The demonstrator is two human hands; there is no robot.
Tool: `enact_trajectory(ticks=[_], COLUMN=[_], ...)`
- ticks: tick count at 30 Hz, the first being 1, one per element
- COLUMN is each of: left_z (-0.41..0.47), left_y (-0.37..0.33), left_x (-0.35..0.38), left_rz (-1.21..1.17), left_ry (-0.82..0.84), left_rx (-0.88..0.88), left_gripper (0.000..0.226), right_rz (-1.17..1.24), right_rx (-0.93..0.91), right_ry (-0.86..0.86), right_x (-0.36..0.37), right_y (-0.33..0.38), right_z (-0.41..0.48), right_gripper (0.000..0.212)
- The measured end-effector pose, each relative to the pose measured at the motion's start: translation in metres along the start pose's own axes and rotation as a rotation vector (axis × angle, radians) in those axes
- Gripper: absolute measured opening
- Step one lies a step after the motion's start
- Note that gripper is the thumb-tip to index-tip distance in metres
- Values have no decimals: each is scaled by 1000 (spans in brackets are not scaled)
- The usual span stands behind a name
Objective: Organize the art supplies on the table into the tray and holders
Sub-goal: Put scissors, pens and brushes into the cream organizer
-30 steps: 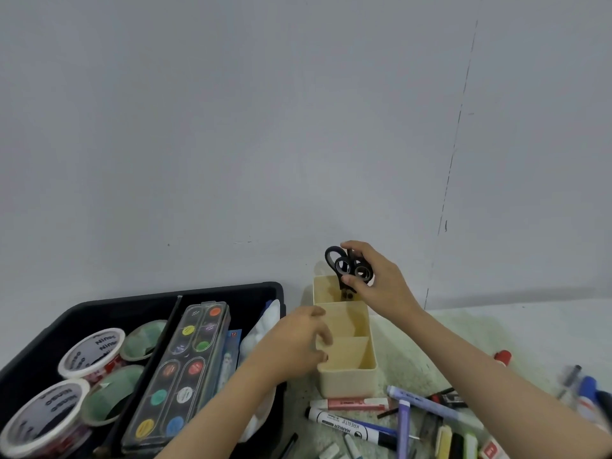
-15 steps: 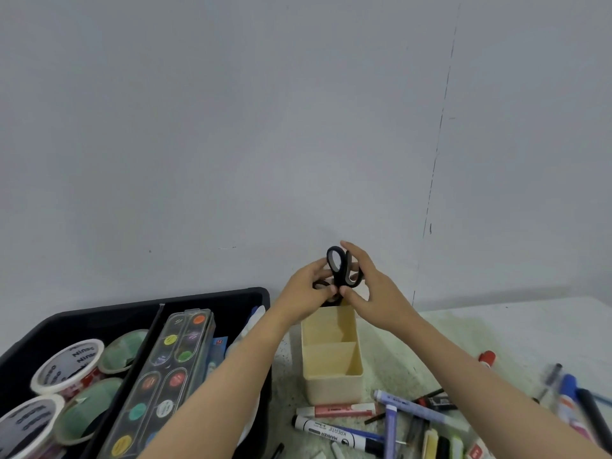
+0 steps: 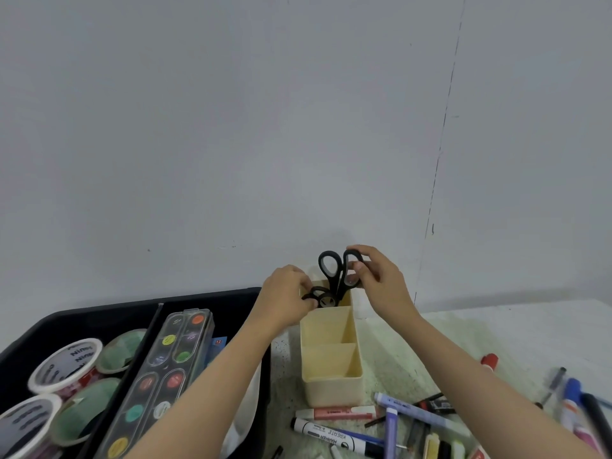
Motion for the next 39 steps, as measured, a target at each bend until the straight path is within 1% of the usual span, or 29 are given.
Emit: enact_trajectory(ticks=[2, 4, 8, 11, 12, 15, 19, 22, 26, 29, 32, 35, 37, 39], left_z=[0, -1, -4, -5, -5, -6, -5, -6, -8, -8, -7, -7, -7, -7], left_y=[0, -2, -6, -13, -15, -19, -12, -5, -7, -8, -2, 0, -2, -8], left_x=[2, 5, 7, 7, 6, 4, 7, 9, 7, 5, 6, 6, 7, 4], left_rz=[13, 111, 306, 330, 284, 11, -281, -351, -427, -460, -419, -337, -159, 97], left_ry=[6, -4, -115, -124, -97, -2, 20, 14, -32, -36, -66, -111, -128, -199], left_rx=[23, 83, 247, 312, 303, 202, 35, -40, -28, -62, -104, -114, -63, 31], left_gripper=[24, 28, 29, 27, 26, 23, 27, 24, 23, 23, 24, 16, 15, 15], right_rz=[79, 110, 23, 32, 29, 24, 3, -21, -52, -103, -181, -258, -324, -375], right_rx=[57, 91, 104, 111, 113, 114, 106, 85, 40, 11, -18, -53, -68, -80], right_ry=[-10, -11, 2, 15, 14, 5, 2, -4, -13, -17, 0, 48, 79, 118], right_x=[-1, -1, -3, -3, -3, -4, -5, -4, -1, -2, -1, 4, 4, 3], right_y=[-3, -5, -6, -7, -7, -8, -11, -11, -10, -12, -13, -11, -8, -8], right_z=[-1, -2, -2, -3, -3, -3, -4, -4, -4, -5, -6, -8, -9, -12], right_gripper=[28, 27, 27, 29, 29, 31, 33, 34, 35, 41, 47, 46, 48, 54])
Point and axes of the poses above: each hand's wrist, its own z-axis towards the middle knuckle, its own x-axis out of the palm, y = z × x, the point moved 4 cm from there along z, towards the middle knuckle, and after that the axes turned 6 degrees about -x, right-handed, at the moved point
